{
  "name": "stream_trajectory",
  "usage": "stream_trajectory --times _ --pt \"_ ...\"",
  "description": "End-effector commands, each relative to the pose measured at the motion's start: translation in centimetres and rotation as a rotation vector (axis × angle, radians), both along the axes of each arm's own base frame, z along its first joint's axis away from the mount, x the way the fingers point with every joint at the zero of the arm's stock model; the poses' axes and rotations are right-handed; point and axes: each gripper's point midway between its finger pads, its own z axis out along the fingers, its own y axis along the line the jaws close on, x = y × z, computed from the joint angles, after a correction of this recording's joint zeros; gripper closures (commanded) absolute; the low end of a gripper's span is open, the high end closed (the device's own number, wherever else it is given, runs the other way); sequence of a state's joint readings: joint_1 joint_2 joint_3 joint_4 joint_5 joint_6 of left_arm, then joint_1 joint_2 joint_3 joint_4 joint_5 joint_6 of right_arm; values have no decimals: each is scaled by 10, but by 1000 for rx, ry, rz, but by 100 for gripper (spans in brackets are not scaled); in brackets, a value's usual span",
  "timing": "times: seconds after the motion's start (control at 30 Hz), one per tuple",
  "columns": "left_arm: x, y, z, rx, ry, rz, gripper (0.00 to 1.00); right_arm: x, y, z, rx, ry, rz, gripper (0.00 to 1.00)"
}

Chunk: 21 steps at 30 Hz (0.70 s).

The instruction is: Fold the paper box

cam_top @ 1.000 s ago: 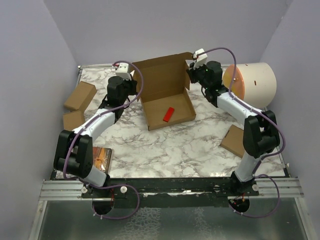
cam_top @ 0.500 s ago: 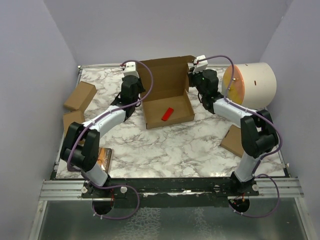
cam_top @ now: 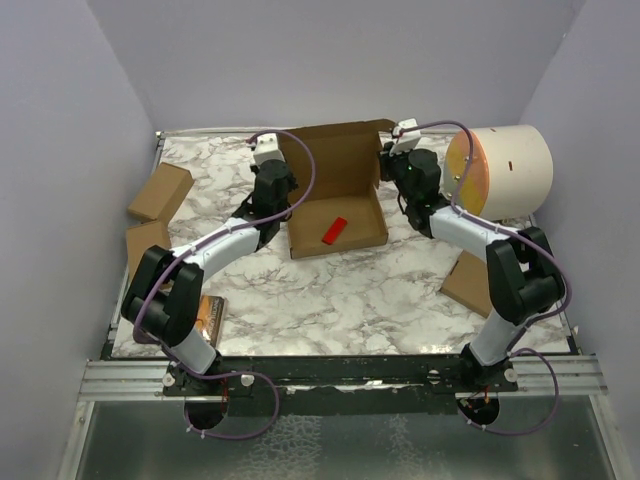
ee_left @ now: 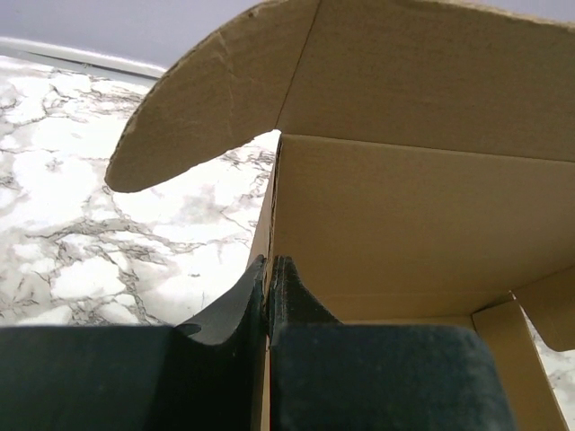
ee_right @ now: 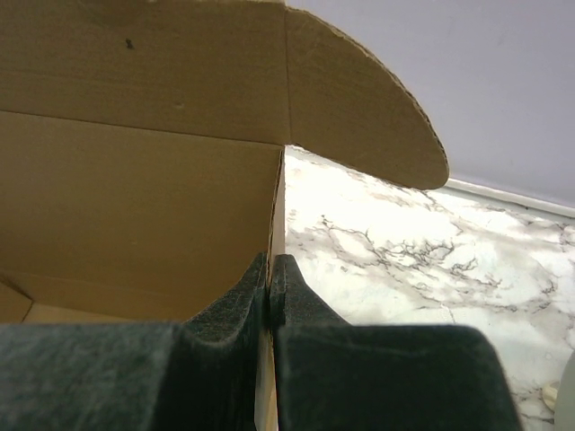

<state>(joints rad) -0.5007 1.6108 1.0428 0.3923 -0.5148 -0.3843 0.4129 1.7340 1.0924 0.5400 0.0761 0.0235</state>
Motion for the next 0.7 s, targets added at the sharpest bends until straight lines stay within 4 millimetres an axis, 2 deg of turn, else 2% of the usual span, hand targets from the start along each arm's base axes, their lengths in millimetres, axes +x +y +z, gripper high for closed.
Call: stream_trajectory --times 0.0,0.5,0.67 --pt "-19 -29 -4 -70 5 -75 100 -25 26 -3 33 34 89 98" --pt "-44 -31 -29 -73 49 -100 100 -35 30 -10 82 136 57 95" --pt "-48 -31 -31 -72 54 -106 100 -41 29 -24 65 180 46 95"
